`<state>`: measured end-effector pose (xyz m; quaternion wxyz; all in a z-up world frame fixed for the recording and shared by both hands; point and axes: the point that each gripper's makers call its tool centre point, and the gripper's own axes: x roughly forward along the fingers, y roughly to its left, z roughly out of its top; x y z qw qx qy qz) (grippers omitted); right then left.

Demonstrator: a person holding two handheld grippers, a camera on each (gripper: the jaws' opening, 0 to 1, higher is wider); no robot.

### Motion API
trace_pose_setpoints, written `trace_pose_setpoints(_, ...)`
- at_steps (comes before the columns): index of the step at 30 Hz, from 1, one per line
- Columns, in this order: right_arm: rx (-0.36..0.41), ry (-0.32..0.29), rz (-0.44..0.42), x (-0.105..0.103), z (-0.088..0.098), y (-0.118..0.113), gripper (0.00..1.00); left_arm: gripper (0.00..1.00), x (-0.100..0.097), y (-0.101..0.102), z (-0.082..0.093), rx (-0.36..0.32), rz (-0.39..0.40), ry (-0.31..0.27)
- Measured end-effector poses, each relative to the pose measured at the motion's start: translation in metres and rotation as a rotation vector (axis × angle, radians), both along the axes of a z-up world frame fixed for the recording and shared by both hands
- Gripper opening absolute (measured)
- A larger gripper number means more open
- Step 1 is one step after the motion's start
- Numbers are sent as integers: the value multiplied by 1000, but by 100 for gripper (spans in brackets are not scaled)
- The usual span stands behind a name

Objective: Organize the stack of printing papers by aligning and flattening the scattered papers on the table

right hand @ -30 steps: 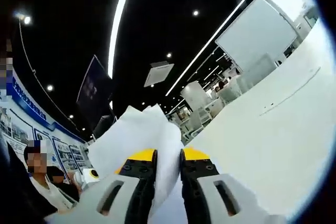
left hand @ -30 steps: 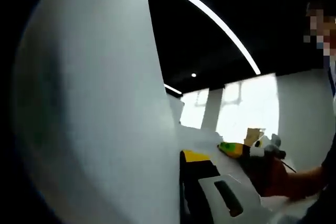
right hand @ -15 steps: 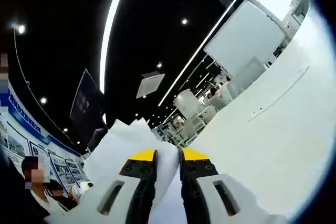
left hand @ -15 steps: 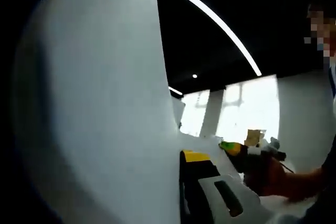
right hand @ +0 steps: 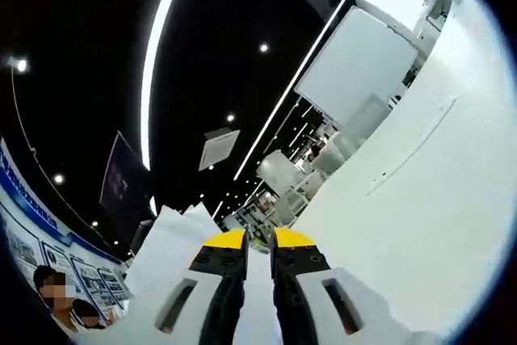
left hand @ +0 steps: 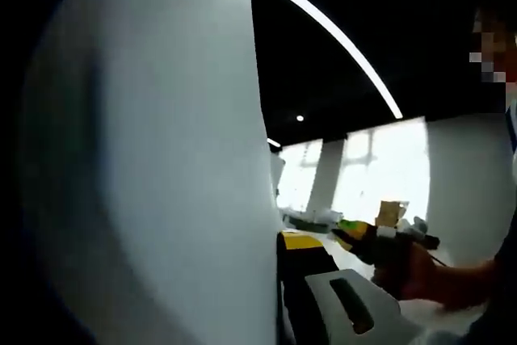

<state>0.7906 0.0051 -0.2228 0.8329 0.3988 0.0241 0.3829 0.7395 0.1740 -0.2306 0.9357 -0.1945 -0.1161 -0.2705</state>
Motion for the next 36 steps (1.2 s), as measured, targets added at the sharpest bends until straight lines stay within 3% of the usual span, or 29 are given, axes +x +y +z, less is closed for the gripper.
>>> trace_pose_setpoints(5, 5, -12, -5, -1, 6, -2, 8, 6, -1, -2, 5, 10, -17, -26)
trace_pose_setpoints(12, -5, -82, -15, -6, 25, -8, 10, 6, -3, -13, 13, 45, -42, -47)
trace_pose_setpoints(19, -11, -113, -22, -5, 31, -13, 12, 6, -9, -15, 32, 79, -83, -72)
trace_pose_setpoints(23, -11, -125, 21, -7, 37, -12, 16, 6, -13, -14, 49, 131, -123, -100)
trace_pose_setpoints(29, -55, -220, 108, -22, 51, -2, 17, 6, -14, -17, 66, 220, -192, -126)
trace_pose_setpoints(31, -84, -282, 148, -30, 55, 3, 18, 6, -15, -21, 70, 264, -218, -143)
trace_pose_setpoints(36, -145, -390, 226, -45, 63, 12, 22, 6, -23, -34, 77, 288, -313, -162)
